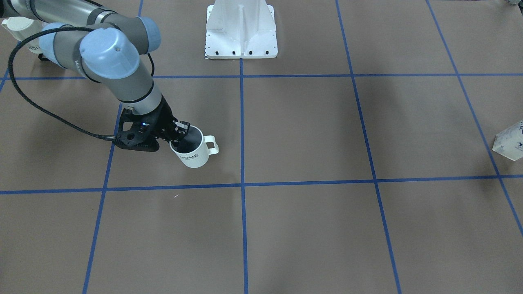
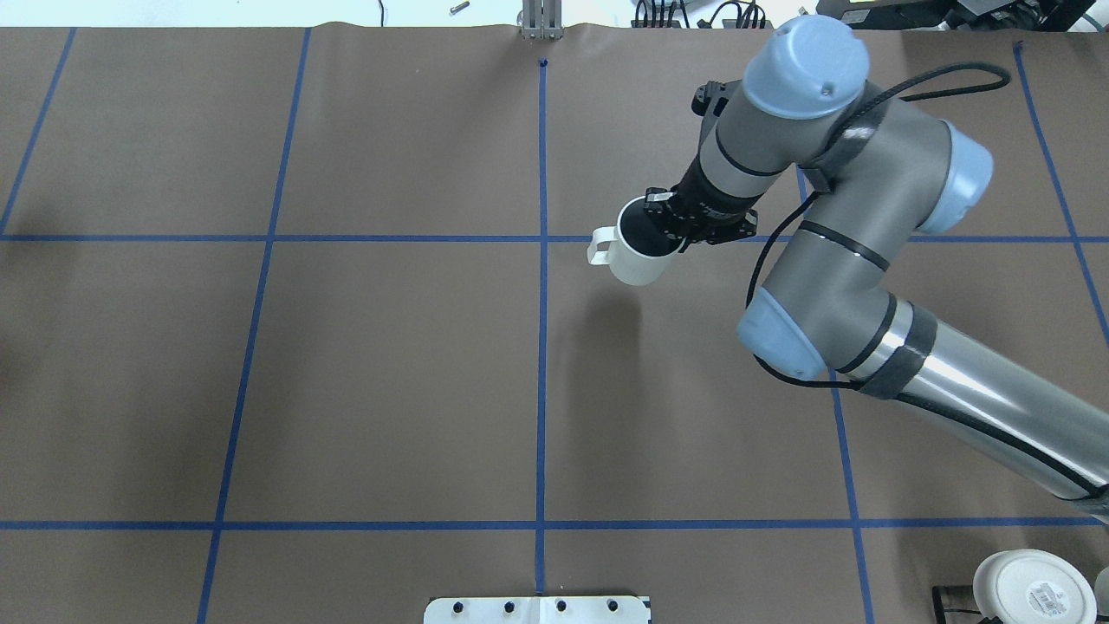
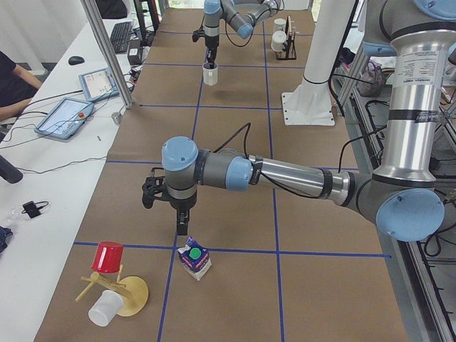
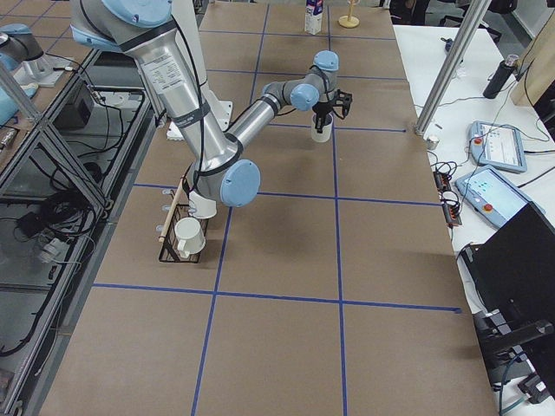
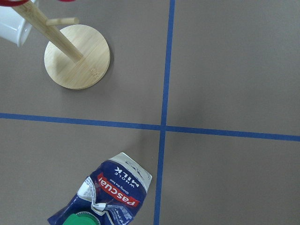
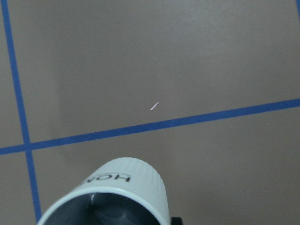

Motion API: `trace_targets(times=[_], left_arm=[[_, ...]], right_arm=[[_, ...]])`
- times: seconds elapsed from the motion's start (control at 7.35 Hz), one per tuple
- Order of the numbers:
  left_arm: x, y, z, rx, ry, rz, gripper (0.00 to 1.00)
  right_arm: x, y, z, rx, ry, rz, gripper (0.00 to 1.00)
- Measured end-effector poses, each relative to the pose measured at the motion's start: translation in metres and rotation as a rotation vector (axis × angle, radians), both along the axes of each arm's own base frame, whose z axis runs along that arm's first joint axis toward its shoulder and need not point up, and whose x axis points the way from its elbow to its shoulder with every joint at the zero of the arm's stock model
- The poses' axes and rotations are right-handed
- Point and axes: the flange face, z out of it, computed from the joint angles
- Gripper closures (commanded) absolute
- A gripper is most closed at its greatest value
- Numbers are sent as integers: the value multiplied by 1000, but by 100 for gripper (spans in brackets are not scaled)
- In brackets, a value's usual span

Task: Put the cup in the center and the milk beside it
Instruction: 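Carry the white mug with the right gripper toward the table center, then lower the white mug onto the table center and open the right gripper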

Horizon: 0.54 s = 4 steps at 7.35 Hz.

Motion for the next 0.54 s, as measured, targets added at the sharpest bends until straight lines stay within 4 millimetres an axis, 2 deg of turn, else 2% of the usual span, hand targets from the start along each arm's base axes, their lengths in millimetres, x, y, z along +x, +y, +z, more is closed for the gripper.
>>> trace_targets(times=[0.27,0.54], left_arm=[[0,0,4,-6,1,1,2],[0,-1,7,-12,1,2,2]], right_arm=[[-39,-13,-23,-4,20,22,100],[-56,-26,-25,-2,50,37,100]])
